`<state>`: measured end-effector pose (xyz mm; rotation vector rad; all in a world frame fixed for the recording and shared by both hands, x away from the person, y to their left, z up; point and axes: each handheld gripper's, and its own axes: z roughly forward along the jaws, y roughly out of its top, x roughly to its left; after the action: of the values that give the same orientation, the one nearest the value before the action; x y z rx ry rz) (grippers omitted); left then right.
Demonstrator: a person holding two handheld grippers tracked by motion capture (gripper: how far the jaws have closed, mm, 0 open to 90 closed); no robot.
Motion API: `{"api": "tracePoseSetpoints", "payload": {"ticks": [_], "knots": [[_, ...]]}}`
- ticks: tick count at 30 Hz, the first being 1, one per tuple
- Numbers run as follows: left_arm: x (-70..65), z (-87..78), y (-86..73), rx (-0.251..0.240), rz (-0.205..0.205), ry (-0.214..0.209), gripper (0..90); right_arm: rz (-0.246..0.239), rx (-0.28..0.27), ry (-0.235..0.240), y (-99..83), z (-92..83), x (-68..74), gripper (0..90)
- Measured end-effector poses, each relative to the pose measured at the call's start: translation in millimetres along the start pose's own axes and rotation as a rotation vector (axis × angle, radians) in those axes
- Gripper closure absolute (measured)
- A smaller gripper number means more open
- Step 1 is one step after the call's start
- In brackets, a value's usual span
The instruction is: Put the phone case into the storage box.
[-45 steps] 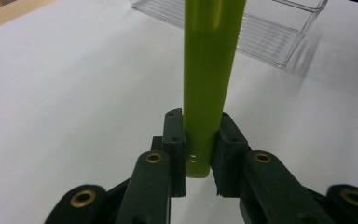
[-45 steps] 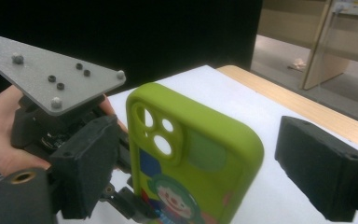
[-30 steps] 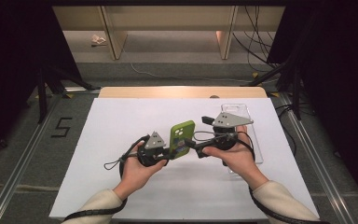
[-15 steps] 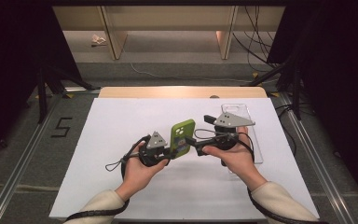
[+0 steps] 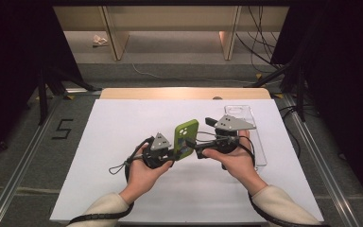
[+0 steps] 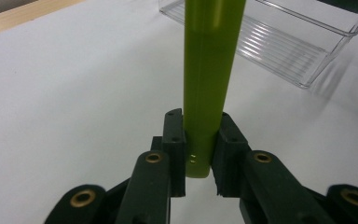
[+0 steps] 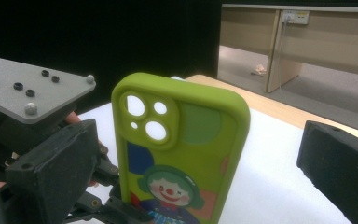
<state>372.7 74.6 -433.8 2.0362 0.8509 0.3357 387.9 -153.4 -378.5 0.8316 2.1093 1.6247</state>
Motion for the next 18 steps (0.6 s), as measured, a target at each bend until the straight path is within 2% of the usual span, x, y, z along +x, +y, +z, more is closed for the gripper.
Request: {"api": "tracePoseSetpoints", "payload": {"ticks": [8,18], "knots": [[-1.1,0.8,1.6,-0.005,-0.011,0.012,77.4,0.014,-0.009,-0.019,-0.5,0.3,0.7,0.3],[-3.0,2.5,2.3,-0.004,-0.019,0.012,77.4,0.021,-0.006,-0.021,-1.7,2.5,3.1,0.3]]}}
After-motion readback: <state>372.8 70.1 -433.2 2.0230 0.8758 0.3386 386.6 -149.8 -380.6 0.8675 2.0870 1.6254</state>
